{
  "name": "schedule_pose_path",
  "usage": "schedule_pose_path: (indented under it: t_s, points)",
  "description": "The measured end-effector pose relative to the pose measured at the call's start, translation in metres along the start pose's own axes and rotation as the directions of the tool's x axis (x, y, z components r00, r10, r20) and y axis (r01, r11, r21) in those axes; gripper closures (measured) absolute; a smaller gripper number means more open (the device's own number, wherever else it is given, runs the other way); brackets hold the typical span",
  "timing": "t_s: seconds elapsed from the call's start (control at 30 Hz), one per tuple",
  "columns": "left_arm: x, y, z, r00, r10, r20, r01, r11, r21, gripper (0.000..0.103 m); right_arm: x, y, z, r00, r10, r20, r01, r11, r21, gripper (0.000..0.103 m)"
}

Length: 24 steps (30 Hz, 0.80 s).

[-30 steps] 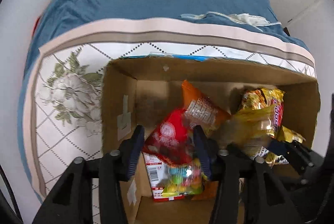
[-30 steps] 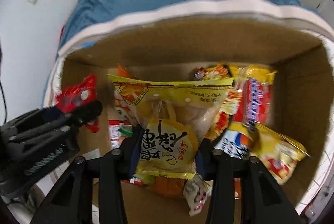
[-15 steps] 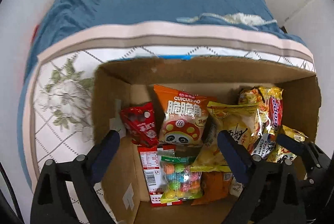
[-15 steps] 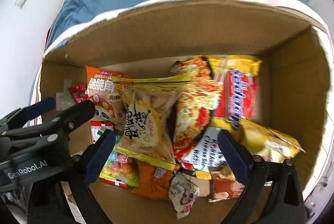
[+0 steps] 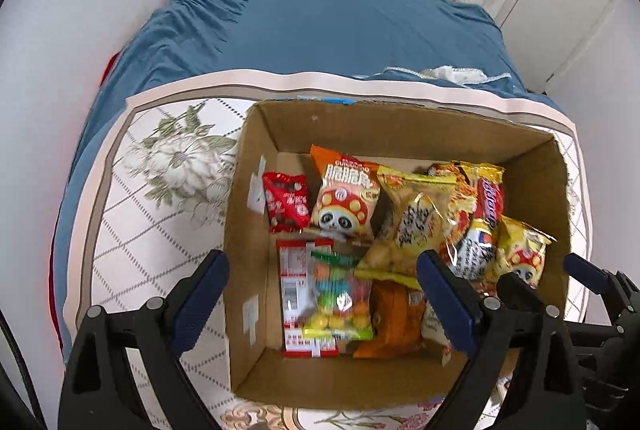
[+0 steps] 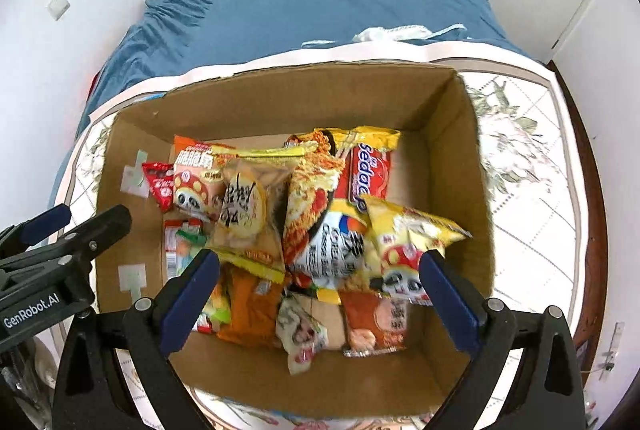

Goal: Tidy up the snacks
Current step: 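Move both tools back toward the white packs on the mat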

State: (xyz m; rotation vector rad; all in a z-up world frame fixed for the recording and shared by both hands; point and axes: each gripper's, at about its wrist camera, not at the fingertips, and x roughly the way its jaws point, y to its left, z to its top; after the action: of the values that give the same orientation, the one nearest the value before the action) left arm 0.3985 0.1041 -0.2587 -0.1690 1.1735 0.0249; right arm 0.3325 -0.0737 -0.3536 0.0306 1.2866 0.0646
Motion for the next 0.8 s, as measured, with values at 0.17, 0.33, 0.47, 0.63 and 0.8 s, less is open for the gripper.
schedule_pose_path:
  t_s: [0.17, 0.33, 0.47, 0.63, 0.8]
  points:
    - [-0.033, -0.005, -0.021, 0.995, 0.046, 0.090, -0.047, 0.999, 0.007, 0.007, -0.023, -0.005, -0.018, 1.000, 0.015, 0.019, -0.015, 1.000, 0.013, 0.001]
    - [-0.064, -0.007, -0.043, 0.989, 0.043, 0.140, -0.044, 0.999, 0.003, 0.007, -0.052, -0.011, -0.041, 0.998, 0.027, 0.050, -0.029, 0.999, 0.029, 0.001]
    - [-0.082, -0.009, -0.066, 0.988, 0.026, 0.151, -0.024, 1.000, -0.011, 0.007, -0.069, -0.013, -0.061, 0.997, 0.038, 0.064, -0.040, 0.999, 0.033, 0.001]
    - [-0.090, -0.012, -0.102, 0.991, 0.021, 0.133, -0.018, 1.000, -0.023, 0.007, -0.080, -0.031, -0.101, 0.998, 0.043, 0.056, -0.046, 0.997, 0.068, 0.001]
    - [-0.070, -0.017, -0.140, 0.998, 0.019, 0.058, -0.017, 0.999, -0.040, 0.007, -0.066, -0.070, -0.150, 1.000, 0.030, -0.008, -0.029, 0.987, 0.156, 0.001]
